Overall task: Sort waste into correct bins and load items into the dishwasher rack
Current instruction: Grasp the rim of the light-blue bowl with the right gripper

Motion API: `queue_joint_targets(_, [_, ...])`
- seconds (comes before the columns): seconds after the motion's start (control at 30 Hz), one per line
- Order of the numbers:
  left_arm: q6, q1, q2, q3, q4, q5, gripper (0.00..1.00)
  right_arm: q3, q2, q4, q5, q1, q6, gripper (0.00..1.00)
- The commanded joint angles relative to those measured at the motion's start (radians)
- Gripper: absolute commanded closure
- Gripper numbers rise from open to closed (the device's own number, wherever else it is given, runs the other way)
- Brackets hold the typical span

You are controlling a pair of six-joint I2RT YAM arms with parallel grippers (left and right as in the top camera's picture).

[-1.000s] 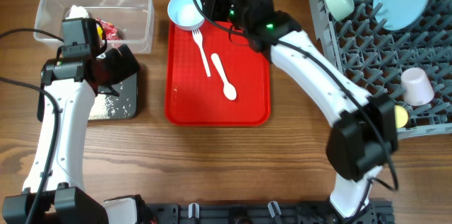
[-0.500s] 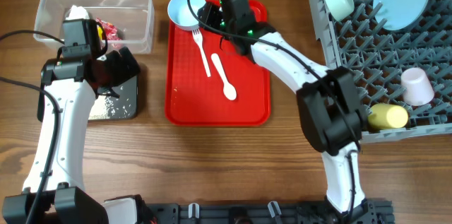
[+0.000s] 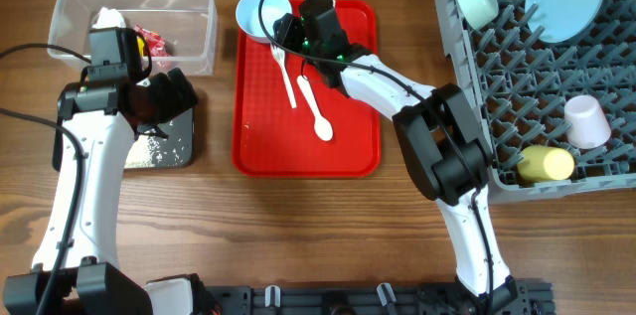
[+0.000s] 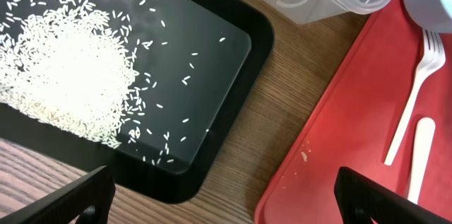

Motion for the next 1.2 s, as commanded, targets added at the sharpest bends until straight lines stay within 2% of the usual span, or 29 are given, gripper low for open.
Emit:
queue_joint_targets(0.0, [-0.013,0.004,0.008,0.008,0.004,0.001,0.0,0.047,0.029,0.009,0.06,0.004,-0.009,0.48])
queue_joint_targets(0.13, [-0.013,0.004,0.008,0.008,0.008,0.001,0.0,0.047,0.036,0.006,0.069,0.004,-0.014,0.49])
queue_joint_targets(0.47, [-0.013,0.004,0.008,0.008,0.01,0.001,0.0,0.047,0.06,0.0,0.068,0.005,-0.018,0.66])
queue_joint_targets(0.77, [-0.013,0.004,0.008,0.008,0.01,0.0,0.0,0.047,0.083,-0.01,0.069,0.005,-0.031,0.67])
queue_joint_targets(1.1, [-0.013,0.004,0.008,0.008,0.017,0.0,0.0,0.048,0.094,-0.02,0.065,0.0,-0.049,0.87])
queue_joint_targets(1.17, [-0.013,0.004,0.008,0.008,0.018,0.0,0.0,0.061,0.094,-0.05,0.065,-0.005,-0.074,0.93])
